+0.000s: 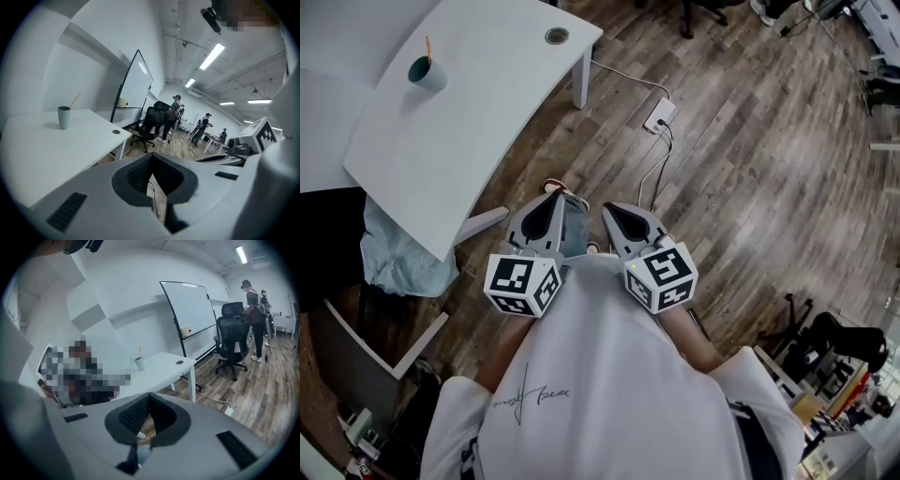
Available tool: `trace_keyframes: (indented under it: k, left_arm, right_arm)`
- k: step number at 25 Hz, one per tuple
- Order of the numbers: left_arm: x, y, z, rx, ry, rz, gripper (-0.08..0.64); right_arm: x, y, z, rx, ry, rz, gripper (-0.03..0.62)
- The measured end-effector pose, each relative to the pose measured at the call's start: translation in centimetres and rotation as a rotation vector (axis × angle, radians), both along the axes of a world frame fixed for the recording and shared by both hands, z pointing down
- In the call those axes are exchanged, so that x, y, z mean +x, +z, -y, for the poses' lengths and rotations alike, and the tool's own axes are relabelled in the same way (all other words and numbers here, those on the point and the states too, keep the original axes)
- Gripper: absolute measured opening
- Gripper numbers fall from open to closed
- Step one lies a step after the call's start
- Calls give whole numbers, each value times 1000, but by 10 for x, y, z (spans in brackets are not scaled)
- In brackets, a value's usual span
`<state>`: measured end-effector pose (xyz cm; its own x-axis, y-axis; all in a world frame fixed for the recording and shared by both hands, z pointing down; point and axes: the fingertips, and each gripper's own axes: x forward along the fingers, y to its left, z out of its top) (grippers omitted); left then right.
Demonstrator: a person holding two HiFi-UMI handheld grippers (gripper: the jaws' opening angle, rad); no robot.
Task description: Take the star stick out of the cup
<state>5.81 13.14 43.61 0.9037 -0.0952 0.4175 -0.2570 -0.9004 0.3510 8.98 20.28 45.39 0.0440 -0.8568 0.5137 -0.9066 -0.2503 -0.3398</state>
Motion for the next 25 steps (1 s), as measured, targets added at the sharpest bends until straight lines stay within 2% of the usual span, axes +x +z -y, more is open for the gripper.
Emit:
trace_keyframes:
  k: [11, 19, 25]
  left_arm:
    - [34, -7, 76, 8, -63, -22, -3]
    - [38, -21, 130, 56, -158, -58, -3]
    - [26, -26, 168, 73, -267, -72, -3]
  right_arm:
    - [45, -7, 74, 8, -36, -5, 9]
    - [52, -17, 141, 32, -173, -35, 9]
    - [43, -28, 188, 66, -294, -54, 9]
